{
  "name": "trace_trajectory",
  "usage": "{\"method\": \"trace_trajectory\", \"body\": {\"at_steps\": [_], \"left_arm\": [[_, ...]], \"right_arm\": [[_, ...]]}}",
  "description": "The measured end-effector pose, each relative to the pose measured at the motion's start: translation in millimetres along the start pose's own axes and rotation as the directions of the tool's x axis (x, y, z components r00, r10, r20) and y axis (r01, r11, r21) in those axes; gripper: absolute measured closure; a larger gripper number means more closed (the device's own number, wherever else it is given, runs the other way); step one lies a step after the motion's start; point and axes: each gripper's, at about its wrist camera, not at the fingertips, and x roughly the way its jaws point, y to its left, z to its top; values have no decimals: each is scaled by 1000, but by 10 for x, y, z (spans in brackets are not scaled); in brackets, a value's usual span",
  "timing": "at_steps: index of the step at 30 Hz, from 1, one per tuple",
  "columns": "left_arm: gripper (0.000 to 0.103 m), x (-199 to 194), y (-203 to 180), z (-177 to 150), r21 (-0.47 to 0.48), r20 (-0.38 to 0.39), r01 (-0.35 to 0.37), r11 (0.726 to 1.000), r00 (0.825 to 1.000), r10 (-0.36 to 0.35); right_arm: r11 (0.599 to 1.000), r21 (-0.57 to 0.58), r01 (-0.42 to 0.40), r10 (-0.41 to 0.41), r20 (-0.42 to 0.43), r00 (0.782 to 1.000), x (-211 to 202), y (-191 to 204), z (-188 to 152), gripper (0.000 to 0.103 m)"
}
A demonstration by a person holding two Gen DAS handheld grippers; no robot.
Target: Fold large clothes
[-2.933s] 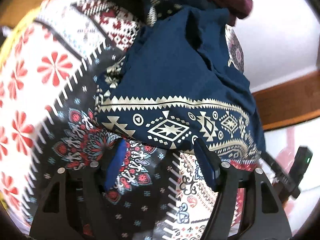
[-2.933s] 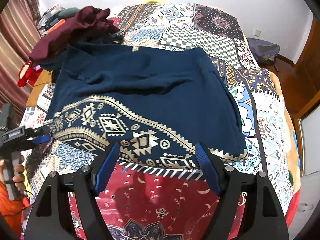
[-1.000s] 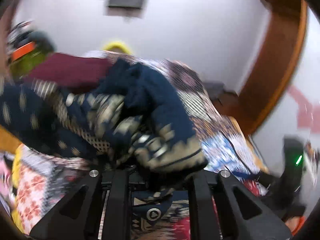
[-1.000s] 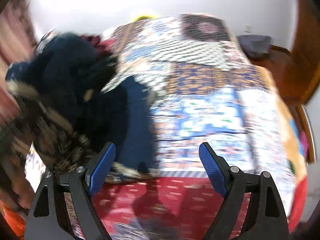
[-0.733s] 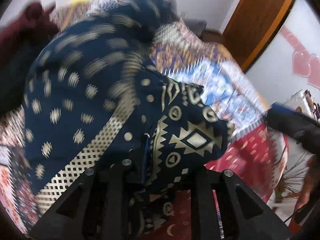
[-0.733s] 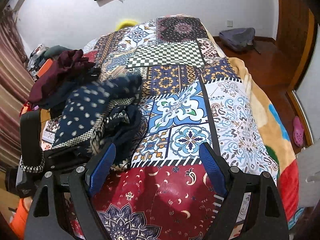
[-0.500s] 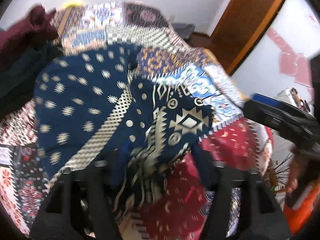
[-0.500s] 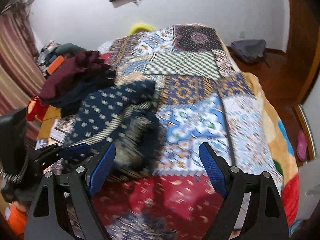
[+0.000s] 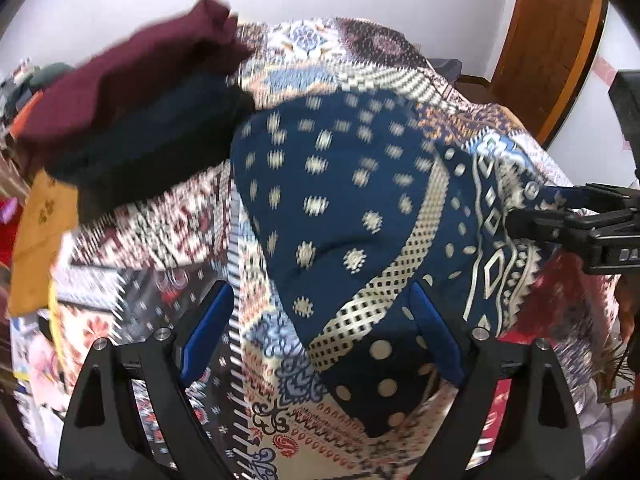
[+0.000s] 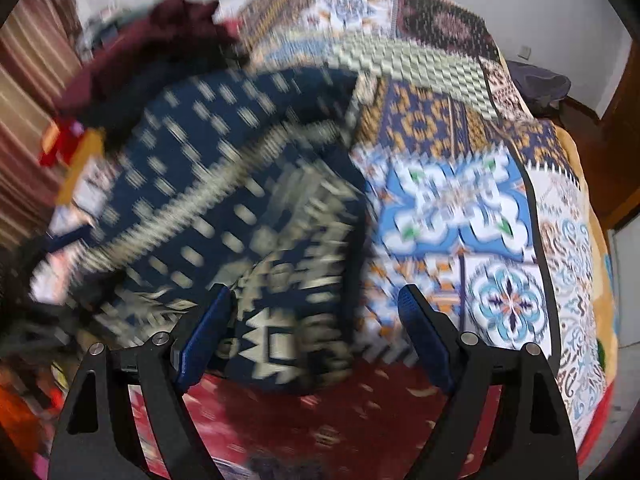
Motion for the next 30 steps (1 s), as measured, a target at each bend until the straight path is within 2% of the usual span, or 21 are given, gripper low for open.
{"method": "trace_trajectory", "body": {"at_steps": [2,5,10,14,18,20,22,24,26,30], "left_arm": [[13,28,49,-80,-15,6,7,1000,1000,-7],[13,16,100,-160,-28,21,13,1000,1000,-13],[13,-33,83,-132,-29,-1,30,999,1000,-30],[13,-194,118,2,-23,15,27,999,1000,-26],[13,-242,320,210,-83,50,-7,996,999,11],[13,-214,434,314,-115,48,-1,993,999,7],[13,-162,538,385,-159,31,44,986,999,-39],[13,-55,629,428,-210,2,117,971,993,-119],[13,104,684,433,-262,-36,196,945,976,-213],[13,377,673,406,-323,-84,295,899,937,-338]], "right_arm": [[999,-43,0,1,16,1000,-49,-23,-95,20],[994,-95,47,-46,12,999,-147,5,-152,20],[995,-85,45,-45,-1,999,-270,-72,-93,20],[998,-57,14,-12,46,999,-389,-119,92,20],[998,-25,-54,56,84,995,-412,-113,305,20],[995,-8,-97,97,81,992,-341,-98,368,20],[990,15,-140,139,57,989,-214,-101,428,20],[981,44,-187,187,2,982,-1,-122,496,20],[973,81,-215,220,-59,974,226,-163,571,20],[959,150,-241,265,-167,950,604,-288,664,20]]}}
